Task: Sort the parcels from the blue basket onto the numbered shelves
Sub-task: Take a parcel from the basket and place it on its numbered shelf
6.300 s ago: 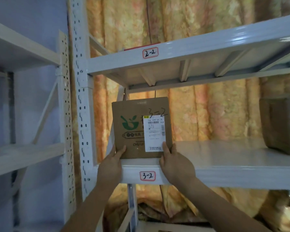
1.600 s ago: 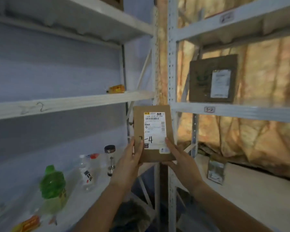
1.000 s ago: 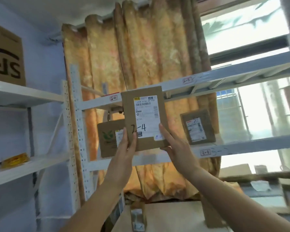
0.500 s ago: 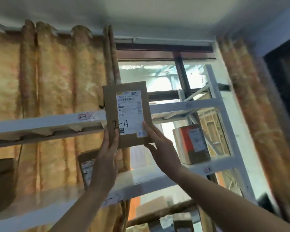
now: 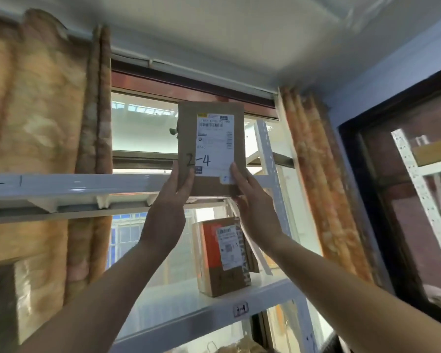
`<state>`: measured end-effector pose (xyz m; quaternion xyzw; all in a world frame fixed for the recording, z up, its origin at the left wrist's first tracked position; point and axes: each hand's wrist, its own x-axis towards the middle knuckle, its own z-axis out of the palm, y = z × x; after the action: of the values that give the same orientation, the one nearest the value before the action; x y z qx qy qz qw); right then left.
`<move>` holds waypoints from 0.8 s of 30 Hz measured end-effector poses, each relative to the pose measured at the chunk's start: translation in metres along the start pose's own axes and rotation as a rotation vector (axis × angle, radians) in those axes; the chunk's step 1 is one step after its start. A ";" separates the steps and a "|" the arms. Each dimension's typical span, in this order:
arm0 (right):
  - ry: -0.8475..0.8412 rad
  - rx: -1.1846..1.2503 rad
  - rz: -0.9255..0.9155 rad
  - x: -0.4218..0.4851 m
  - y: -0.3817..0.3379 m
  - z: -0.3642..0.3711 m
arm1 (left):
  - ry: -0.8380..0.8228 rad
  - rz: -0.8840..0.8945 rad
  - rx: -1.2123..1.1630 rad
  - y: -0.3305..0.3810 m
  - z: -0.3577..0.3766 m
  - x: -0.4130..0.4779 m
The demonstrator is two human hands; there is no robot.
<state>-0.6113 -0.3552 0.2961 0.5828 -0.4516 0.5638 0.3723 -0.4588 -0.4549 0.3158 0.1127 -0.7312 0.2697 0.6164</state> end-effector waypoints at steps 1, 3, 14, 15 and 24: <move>0.011 -0.034 -0.010 0.006 0.012 0.003 | 0.015 0.003 0.006 -0.001 0.010 0.008; 0.030 -0.118 -0.051 0.020 0.035 0.010 | 0.048 -0.010 0.004 -0.006 0.033 0.022; 0.036 -0.083 -0.009 0.093 0.115 0.040 | 0.182 -0.032 -0.167 -0.027 0.134 0.088; 0.026 -0.038 0.008 0.099 0.119 0.042 | 0.183 -0.041 -0.170 -0.028 0.141 0.094; -0.029 0.349 0.094 0.148 0.183 0.085 | -0.087 -0.087 0.027 -0.045 0.197 0.117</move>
<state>-0.7639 -0.5089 0.4219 0.6247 -0.3788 0.6421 0.2322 -0.6272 -0.5775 0.4214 0.1644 -0.7480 0.2470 0.5936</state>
